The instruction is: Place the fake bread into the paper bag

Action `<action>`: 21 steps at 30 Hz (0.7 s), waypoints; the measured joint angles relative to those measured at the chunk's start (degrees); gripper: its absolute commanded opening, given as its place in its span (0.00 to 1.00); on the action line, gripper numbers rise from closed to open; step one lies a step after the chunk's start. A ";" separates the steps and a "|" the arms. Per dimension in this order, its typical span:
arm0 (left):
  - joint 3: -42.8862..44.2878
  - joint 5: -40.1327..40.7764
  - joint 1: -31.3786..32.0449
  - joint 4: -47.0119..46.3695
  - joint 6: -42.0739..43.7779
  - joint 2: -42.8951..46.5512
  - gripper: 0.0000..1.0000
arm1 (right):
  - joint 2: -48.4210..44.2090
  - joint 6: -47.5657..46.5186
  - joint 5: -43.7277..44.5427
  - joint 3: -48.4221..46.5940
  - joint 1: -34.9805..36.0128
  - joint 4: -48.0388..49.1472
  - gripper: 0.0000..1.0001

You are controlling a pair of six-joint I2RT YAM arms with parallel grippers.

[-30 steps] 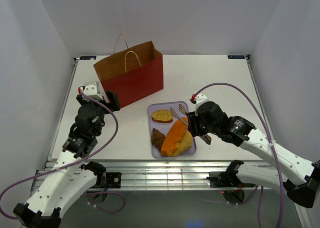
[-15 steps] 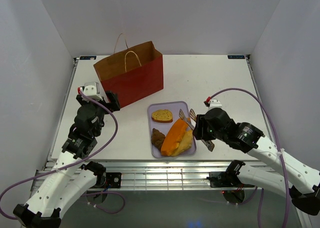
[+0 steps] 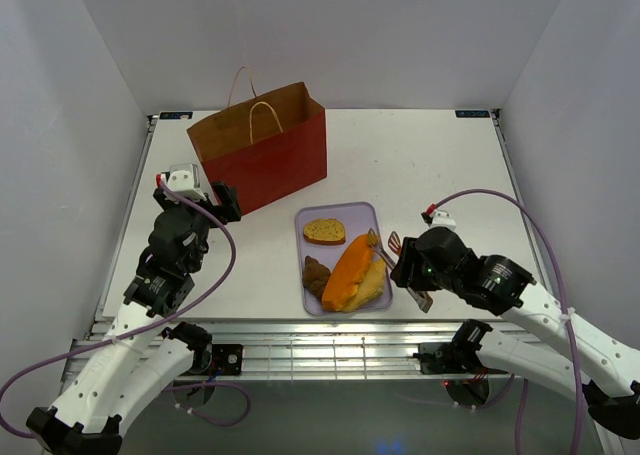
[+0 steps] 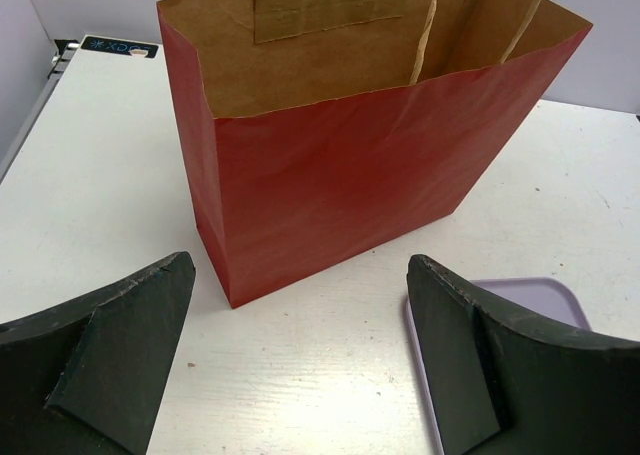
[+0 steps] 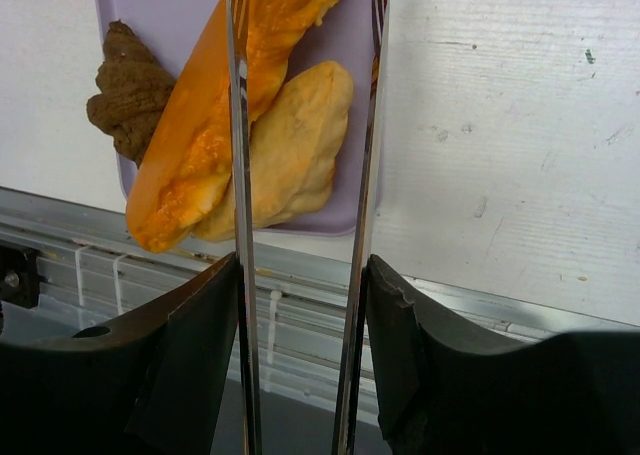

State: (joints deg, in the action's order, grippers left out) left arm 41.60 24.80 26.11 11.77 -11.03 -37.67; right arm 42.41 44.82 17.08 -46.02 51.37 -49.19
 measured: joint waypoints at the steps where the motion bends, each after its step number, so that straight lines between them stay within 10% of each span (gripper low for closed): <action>1: 0.00 0.00 0.00 -0.02 0.00 0.02 0.98 | 0.00 0.20 -0.26 0.42 0.00 0.00 0.57; 21: 0.00 -1.11 0.00 -0.02 -0.02 0.26 0.98 | 1.99 2.58 -2.56 4.31 0.00 7.65 0.54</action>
State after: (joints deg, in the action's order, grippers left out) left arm 41.60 23.68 26.11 11.75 -11.05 -37.41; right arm 44.40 47.40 14.52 -41.71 51.37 -41.54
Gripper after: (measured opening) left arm 0.979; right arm 0.569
